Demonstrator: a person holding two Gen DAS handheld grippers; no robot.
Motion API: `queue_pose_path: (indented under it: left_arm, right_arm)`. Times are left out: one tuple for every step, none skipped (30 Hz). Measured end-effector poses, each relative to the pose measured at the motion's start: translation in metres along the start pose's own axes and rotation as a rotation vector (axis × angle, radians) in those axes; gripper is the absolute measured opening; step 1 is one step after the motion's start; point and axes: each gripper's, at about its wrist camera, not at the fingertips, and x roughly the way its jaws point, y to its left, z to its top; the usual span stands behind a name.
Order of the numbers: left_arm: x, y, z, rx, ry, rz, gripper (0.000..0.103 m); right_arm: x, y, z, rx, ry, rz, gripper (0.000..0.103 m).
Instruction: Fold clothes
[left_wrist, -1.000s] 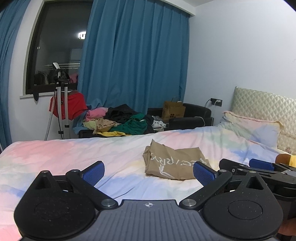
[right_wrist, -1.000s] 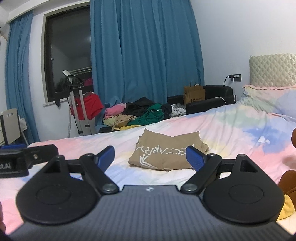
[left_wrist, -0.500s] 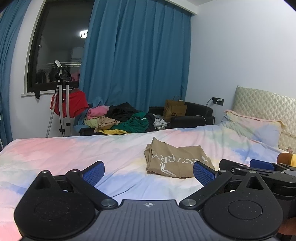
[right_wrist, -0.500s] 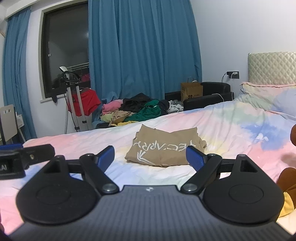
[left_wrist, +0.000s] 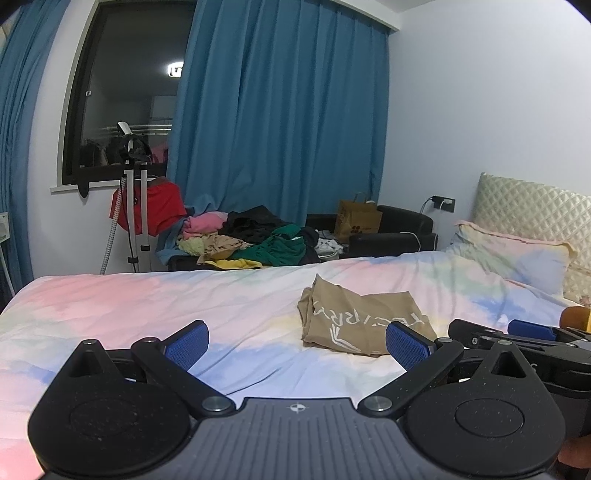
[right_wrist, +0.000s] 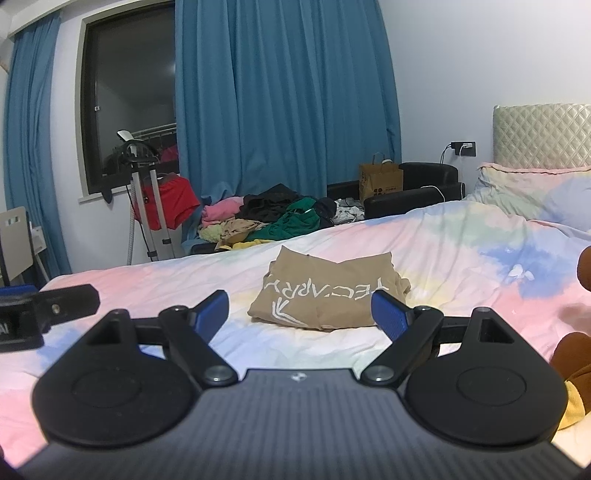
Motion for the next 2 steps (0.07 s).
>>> queue_pose_path:
  left_arm:
    - [-0.0003,-0.0002,-0.0003,0.002,0.0,0.0,0.103]
    - [-0.0003,-0.0007,-0.0006,0.004,0.001,0.001,0.103]
  right_arm:
    - [-0.0002,0.0001,0.0,0.0,0.0,-0.001,0.086]
    - [-0.0001,0.0004,-0.0001,-0.001,0.0,-0.001,0.086]
